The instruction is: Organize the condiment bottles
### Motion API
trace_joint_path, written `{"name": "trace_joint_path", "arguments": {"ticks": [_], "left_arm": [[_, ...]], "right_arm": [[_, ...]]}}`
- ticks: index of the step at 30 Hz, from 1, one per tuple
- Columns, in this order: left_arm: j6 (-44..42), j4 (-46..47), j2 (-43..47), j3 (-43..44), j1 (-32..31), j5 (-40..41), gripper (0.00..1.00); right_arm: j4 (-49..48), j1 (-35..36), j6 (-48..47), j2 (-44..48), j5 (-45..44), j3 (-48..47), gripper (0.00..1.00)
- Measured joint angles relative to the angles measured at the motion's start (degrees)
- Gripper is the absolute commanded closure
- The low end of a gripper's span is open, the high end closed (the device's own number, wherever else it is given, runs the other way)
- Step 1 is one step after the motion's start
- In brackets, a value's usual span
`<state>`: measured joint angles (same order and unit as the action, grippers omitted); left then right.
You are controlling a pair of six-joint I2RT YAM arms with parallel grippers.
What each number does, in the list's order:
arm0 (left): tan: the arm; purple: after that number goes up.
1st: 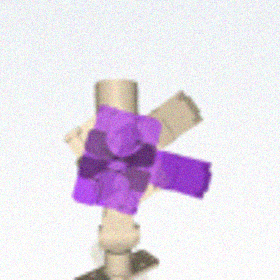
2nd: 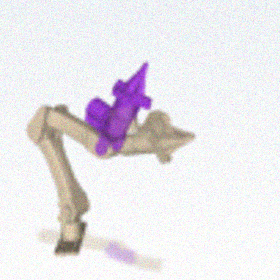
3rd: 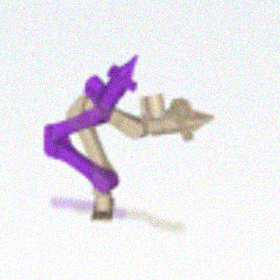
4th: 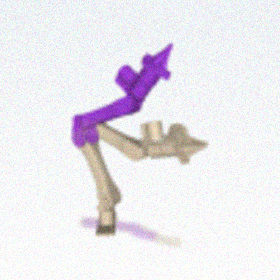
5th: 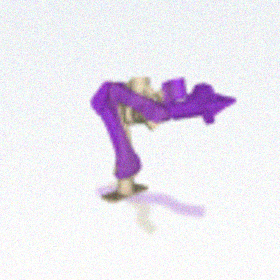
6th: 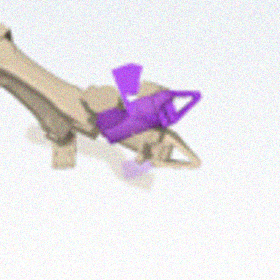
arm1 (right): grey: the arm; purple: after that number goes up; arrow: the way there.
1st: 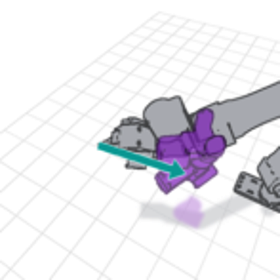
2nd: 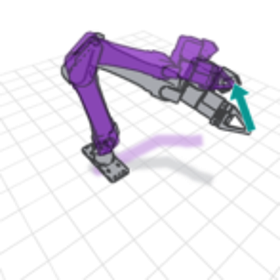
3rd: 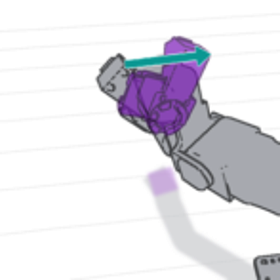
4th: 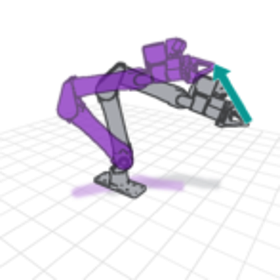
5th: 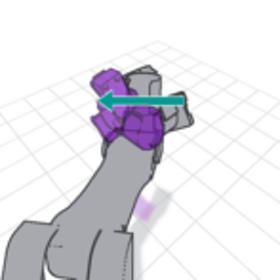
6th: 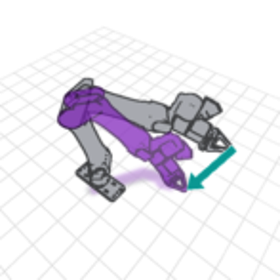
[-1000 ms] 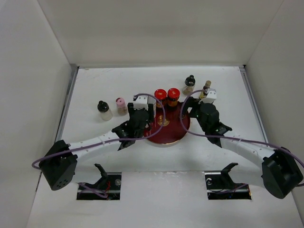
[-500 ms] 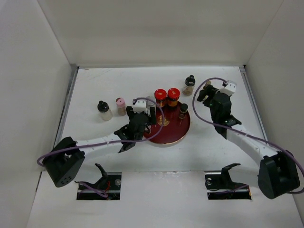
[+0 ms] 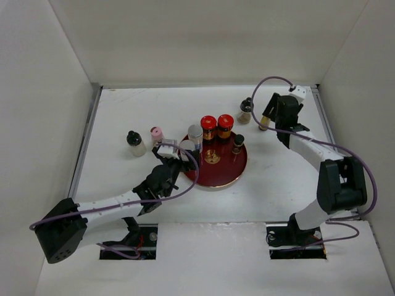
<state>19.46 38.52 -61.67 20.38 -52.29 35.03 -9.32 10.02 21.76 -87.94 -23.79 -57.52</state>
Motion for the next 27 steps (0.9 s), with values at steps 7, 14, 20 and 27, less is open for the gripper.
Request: {"name": "trace_joint_path", "arguments": {"ticks": [7, 14, 20, 27], "left_arm": [[0.13, 6.01, 3.74, -4.76, 0.15, -0.76, 0.02], [0.33, 7.91, 3.74, -5.11, 0.13, -1.05, 0.03], [0.5, 8.5, 3.67, -5.14, 0.17, -1.05, 0.03], [0.52, 8.85, 3.34, -5.22, 0.57, -1.01, 0.03]], "right_arm": [[1.38, -0.2, -3.02, -5.99, 1.01, -4.85, 0.41], [1.57, -0.2, -4.68, -9.33, 1.11, -8.17, 0.63], [1.44, 0.07, -5.51, -9.64, -0.26, -8.57, 0.73], [5.46, 4.76, -7.04, 3.52, -4.22, -1.44, 0.72]]}}
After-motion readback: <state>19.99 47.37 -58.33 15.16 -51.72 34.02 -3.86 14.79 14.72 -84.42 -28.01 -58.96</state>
